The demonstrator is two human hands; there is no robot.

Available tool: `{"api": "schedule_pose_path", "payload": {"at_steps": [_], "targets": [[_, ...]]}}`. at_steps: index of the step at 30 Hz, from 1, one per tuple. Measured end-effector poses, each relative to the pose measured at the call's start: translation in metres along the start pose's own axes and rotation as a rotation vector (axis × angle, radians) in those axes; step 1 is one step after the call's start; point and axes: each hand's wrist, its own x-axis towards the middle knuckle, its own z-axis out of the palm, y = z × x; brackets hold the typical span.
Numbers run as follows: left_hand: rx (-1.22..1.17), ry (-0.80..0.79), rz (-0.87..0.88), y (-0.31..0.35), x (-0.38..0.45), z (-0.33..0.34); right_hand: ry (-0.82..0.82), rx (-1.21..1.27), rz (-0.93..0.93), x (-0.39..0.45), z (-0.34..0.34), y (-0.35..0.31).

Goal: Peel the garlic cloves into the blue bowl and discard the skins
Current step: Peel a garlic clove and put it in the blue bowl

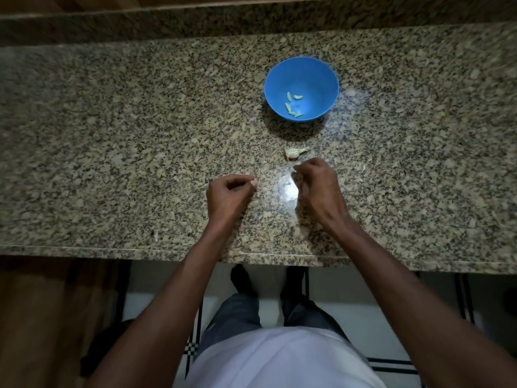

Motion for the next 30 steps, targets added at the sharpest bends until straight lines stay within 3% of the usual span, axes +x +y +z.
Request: {"api": "schedule_pose_path", "payload": {"at_steps": [5,9,15,19,25,30], "targets": [[0.021,-0.016,-0.006,-0.006,-0.001,-0.003,-0.198,-0.126,-0.189,0.008,0.004,-0.007],[-0.010,-0.020,-0.008,-0.007,-0.004,-0.008,-0.250,-0.233,-0.383,-0.026,0.001,-0.009],[-0.029,0.008,-0.008,-0.013,-0.005,-0.017,-0.104,-0.014,-0.031,-0.012,-0.003,0.004],[-0.030,0.012,-0.016,-0.015,-0.004,-0.020,-0.169,-0.128,-0.130,-0.023,0.006,0.000],[-0.030,0.019,-0.001,-0.015,-0.010,-0.022,-0.099,-0.267,-0.286,-0.042,0.019,0.003],[-0.043,0.016,-0.010,-0.017,-0.018,-0.025,-0.136,-0.437,-0.422,-0.033,0.018,0.013]]}}
